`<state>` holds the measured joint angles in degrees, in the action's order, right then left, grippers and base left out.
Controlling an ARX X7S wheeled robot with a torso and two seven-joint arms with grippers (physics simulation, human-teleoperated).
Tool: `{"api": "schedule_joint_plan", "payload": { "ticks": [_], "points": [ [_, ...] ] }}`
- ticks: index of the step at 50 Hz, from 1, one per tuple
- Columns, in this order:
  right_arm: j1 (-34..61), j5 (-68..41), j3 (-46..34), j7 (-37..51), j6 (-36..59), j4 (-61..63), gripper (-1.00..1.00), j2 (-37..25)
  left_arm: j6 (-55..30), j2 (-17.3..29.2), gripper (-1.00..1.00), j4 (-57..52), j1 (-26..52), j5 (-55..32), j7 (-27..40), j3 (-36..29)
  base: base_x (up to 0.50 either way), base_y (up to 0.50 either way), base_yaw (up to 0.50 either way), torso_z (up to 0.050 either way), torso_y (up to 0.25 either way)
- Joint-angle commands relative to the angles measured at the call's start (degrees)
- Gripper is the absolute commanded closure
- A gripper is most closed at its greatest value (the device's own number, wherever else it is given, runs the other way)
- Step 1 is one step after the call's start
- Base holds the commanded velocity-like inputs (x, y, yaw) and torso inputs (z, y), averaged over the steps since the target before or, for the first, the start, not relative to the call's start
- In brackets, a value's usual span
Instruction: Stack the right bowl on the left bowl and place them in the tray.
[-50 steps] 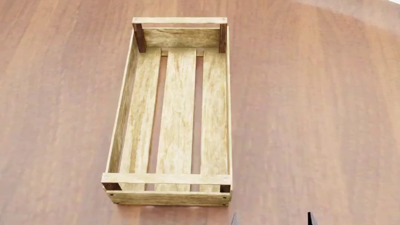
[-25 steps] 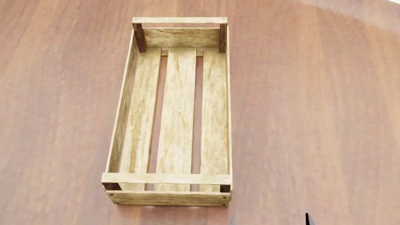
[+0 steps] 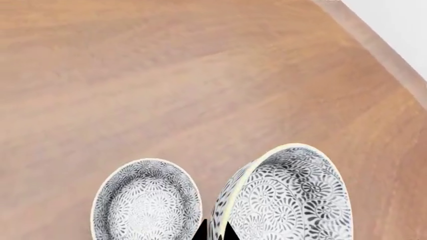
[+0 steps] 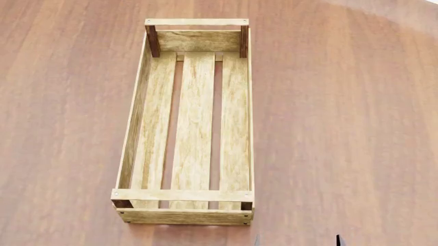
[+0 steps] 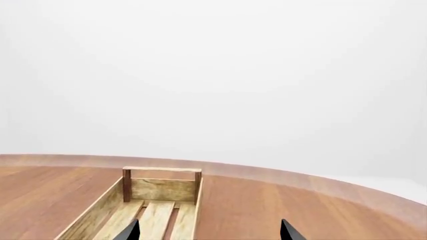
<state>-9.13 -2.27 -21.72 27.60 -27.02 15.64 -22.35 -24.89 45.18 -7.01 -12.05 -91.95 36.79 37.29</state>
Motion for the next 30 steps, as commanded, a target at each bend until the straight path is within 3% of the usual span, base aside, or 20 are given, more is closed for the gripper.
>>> {"api": "schedule_joint_plan", "payload": {
  "ticks": [1,30],
  "points": [
    [-0.12,1.06,1.02,-1.07,0.04,0.07,-1.0,0.92,0.16,-2.64,1.0,1.06,0.94,1.6,-1.43,-0.59,0.0,0.0,0.0,0.0,0.0],
    [0.25,1.69,0.36,-0.76,0.6,-0.32,-1.0,0.79,0.92,-2.29,1.0,5.99,2.9,4.18,-3.75,-2.09,0.0,0.0,0.0,0.0,0.001]
  ]
}}
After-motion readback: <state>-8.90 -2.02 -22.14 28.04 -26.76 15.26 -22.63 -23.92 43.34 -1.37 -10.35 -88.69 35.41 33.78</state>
